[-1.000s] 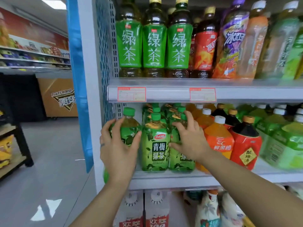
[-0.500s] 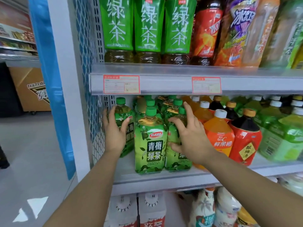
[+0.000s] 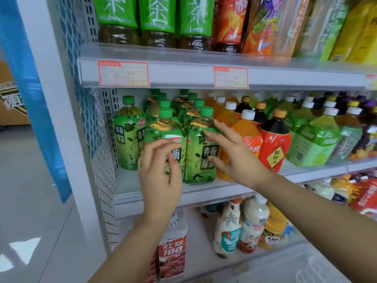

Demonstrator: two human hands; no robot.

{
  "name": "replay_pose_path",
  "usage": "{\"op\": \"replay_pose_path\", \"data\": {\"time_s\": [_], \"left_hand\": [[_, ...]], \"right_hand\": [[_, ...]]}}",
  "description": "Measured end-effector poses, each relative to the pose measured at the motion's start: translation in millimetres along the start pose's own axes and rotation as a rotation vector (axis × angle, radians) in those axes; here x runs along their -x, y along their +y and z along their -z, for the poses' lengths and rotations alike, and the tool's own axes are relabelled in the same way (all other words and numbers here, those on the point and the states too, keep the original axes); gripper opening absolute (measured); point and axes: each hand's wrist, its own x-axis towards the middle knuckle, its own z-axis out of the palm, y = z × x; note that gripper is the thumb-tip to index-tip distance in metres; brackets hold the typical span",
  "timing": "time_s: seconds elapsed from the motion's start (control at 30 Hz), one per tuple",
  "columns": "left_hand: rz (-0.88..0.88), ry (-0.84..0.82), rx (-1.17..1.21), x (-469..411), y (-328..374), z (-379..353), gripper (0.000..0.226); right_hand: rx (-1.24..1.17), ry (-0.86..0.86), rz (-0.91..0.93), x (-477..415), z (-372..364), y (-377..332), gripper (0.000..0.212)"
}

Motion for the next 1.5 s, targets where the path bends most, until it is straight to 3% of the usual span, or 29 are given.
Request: {"op": "replay_pose_path", "data": {"time_s": [0.1,0.23,0.37,0.6,0.7,0.83,0.97,1.17,1.23,1.33,1.43,1.5], "left_hand": [[-0.072,-0.173,0.1,18,13,-36,0.022],[-0.04,-0.508,0.268,53,34,-96,0.019],[-0.056,-0.839,0.331,101,64,-149,0.024],[-0.211,-1.182,0.347,176,112,-199,0.037],[-0.306,-1.208,0.297,200,112,-203,0.055],[-0.25,-1.091,0.376,213,110,-206,0.048],[-0.225,-1.128,0.359,214,114,-204,0.056],[-0.183,-1.261,0.298,210,116,-205,0.072],[-0.196,-1.347,0.257,205,118,-204,0.067],[-0.168,-1.479,0.272,195,120,-203,0.041],[0.069,-1.628,0.455,176,120,-203,0.032],[0.213,-1.634,0.56,159,123,-200,0.034]], "right_hand": [[0.006,-0.078,-0.043,46,20,15,0.032],[0.063,-0.182,-0.285,112,64,40,0.013],[0.178,-0.277,-0.591,182,105,57,0.014],[0.373,-0.717,-1.159,307,156,55,0.039],[0.363,-0.865,-1.331,340,165,45,0.051],[0.253,-0.97,-1.555,367,168,31,0.057],[-0.018,-0.938,-1.752,375,165,23,0.045],[0.248,-0.835,-1.535,384,149,31,0.033],[0.253,-0.697,-1.504,381,145,33,0.022],[0.304,-0.481,-1.47,361,144,36,0.014],[0.393,-0.282,-1.428,334,160,34,0.009],[0.412,-0.132,-1.365,311,177,30,0.011]]}}
